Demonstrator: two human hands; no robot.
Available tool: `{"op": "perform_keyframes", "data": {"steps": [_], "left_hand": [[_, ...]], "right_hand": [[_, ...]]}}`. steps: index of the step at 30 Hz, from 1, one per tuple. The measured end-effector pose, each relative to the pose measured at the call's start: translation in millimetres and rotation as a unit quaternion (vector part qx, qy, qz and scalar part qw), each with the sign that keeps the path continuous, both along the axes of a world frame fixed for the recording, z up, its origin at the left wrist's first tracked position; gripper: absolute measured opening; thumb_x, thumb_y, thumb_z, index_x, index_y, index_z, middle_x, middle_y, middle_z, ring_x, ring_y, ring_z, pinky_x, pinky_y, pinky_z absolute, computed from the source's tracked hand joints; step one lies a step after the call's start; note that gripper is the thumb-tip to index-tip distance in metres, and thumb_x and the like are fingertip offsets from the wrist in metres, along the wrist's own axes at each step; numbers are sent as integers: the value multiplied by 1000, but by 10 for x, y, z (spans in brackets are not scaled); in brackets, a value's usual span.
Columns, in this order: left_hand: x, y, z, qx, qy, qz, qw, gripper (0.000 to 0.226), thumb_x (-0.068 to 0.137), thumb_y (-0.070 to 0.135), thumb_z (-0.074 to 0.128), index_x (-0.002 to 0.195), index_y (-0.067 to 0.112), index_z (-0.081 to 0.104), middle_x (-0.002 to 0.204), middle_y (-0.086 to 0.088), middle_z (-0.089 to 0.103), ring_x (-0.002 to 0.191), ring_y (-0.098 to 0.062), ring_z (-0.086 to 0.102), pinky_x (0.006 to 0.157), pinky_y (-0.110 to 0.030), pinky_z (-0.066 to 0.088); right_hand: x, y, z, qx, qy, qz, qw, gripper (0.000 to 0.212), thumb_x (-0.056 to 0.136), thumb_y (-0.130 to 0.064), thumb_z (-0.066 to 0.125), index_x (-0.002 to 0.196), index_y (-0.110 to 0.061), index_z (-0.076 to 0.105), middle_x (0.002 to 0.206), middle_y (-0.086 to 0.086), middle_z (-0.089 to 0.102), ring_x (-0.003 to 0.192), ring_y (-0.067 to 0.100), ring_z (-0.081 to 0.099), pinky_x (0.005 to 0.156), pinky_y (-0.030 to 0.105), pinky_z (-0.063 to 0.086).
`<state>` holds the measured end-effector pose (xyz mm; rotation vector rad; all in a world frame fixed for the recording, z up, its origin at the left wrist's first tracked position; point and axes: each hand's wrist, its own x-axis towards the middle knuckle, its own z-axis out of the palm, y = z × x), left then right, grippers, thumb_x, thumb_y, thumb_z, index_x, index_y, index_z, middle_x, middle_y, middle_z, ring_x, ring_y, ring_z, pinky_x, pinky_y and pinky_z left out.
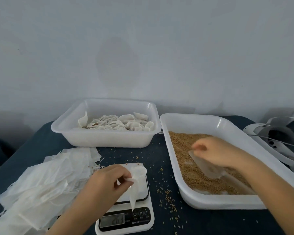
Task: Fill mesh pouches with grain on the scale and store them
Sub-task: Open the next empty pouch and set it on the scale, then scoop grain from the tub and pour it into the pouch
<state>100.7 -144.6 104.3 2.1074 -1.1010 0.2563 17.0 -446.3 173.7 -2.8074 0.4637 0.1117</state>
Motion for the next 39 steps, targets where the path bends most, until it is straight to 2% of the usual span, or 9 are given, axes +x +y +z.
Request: {"op": "perform_keyframes", "data": {"steps": [4, 7, 12, 15, 20, 24, 27, 35, 39], "left_hand": [[-4, -25, 8, -2, 5, -3, 1000, 40, 78, 14, 74, 66, 45, 50, 83, 24, 60, 69, 1, 56, 58, -6, 39], [-11, -39, 16, -6, 22, -13, 1000, 37, 78, 8, 72, 69, 41, 57, 84, 24, 61, 69, 0, 59, 60, -7, 41], [-9, -50, 14, -14, 54, 1, 998, 24, 78, 1, 71, 77, 25, 72, 82, 22, 64, 73, -2, 60, 63, -8, 42], [-20, -40, 15, -19, 79, -7, 997, 28, 78, -2, 68, 78, 26, 74, 80, 22, 65, 75, 1, 61, 65, -5, 42], [-40, -45, 63, -19, 126, -43, 991, 34, 76, 7, 74, 71, 40, 66, 91, 25, 62, 72, 0, 64, 66, -5, 45], [-32, -65, 80, -6, 99, -36, 994, 16, 80, 19, 72, 70, 31, 70, 86, 20, 63, 74, -4, 61, 64, -8, 43], [-9, -72, 79, -4, 68, -26, 997, 16, 82, 19, 71, 69, 28, 68, 78, 15, 63, 73, -7, 60, 65, -14, 45], [-21, -84, 92, -1, -14, -15, 1000, 22, 79, 22, 72, 67, 33, 57, 70, 18, 56, 75, 2, 51, 62, -4, 36], [-29, -107, 72, 10, -15, -21, 1000, 24, 80, 23, 71, 68, 35, 54, 70, 19, 55, 77, 2, 51, 62, -3, 36]], "right_hand": [[3, -475, -279, -129, 263, -45, 955, 28, 90, -22, 51, 113, -9, 61, 90, 0, 60, 74, 12, 54, 60, 19, 42], [-45, -598, -383, -156, 319, -47, 933, 31, 88, -32, 61, 109, -9, 59, 89, -1, 57, 79, 16, 53, 64, 22, 41], [-81, -695, -426, -162, 327, -51, 930, 35, 83, -40, 67, 100, -11, 62, 89, -1, 57, 79, 17, 52, 67, 24, 42], [-102, -712, -432, -150, 305, -54, 939, 30, 80, -43, 69, 83, -15, 58, 79, -5, 54, 75, 15, 51, 57, 22, 38], [-147, -781, -445, -75, 208, -65, 973, 30, 81, -49, 66, 91, -22, 57, 88, -7, 58, 75, 8, 53, 60, 20, 39], [-188, -868, -401, 5, 115, -89, 989, 27, 88, -45, 62, 90, -19, 55, 86, 1, 62, 67, 10, 59, 55, 18, 46], [-252, -964, -281, -11, 92, -100, 991, 21, 90, -41, 59, 95, -21, 56, 89, 0, 63, 65, 9, 57, 53, 18, 44], [-531, -1301, 142, -89, 189, -136, 968, 11, 84, -29, 64, 93, -25, 59, 86, 3, 64, 65, 9, 56, 50, 17, 41], [-585, -1360, 230, -152, 266, -89, 948, 16, 82, -33, 64, 97, -33, 60, 92, -5, 65, 77, 9, 60, 72, 21, 49]]}}
